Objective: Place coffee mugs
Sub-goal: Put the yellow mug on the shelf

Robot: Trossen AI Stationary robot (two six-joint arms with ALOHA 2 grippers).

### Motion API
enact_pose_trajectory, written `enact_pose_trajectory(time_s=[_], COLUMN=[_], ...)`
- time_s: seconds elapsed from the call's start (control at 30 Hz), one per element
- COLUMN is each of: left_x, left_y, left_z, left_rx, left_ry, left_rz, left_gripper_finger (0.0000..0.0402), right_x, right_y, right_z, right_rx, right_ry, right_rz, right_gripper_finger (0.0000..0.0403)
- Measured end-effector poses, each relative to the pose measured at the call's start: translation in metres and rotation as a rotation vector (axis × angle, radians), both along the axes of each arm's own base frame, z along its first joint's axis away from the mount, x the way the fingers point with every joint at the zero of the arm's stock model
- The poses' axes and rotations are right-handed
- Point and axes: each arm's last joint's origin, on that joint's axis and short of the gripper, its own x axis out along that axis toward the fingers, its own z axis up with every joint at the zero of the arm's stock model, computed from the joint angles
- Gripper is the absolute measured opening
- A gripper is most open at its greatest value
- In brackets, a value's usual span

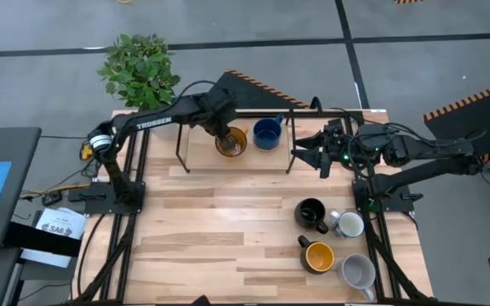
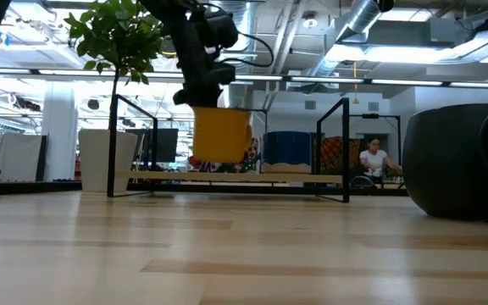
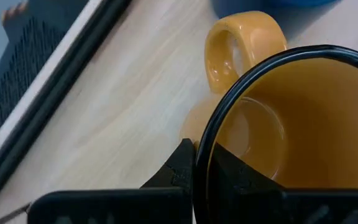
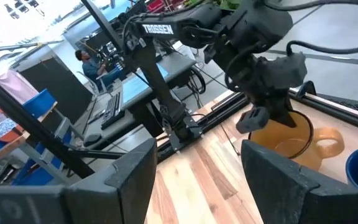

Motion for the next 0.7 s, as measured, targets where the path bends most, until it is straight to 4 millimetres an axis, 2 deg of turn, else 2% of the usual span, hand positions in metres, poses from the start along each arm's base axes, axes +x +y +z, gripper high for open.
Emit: enact_pose_trajectory(time_s=[0.27, 0.4, 0.7], left_x=[0.002, 0.002, 0.013], left_y=[0.018, 0.025, 0.034], left_z=[-0.013, -0.008, -0.031], left_rx=[0.055, 0.093, 0.045], left_ry=[-0.076, -0.119, -0.127], left_rz=[0.094, 0.127, 0.160], left_gripper_finger=[0.0003, 0.0003, 0.0003], right_x=[0.000, 0.000, 0.000], right_y=[0.000, -0.001, -0.001], right_z=[0.000, 0.000, 0.000], right_rx=[-0.001, -0.001, 0.000], right_ry=[0.000, 0.000, -0.004], right_rz=[0.000, -0.003, -0.003], right_gripper_finger=[0.0260, 0.0260, 0.0260])
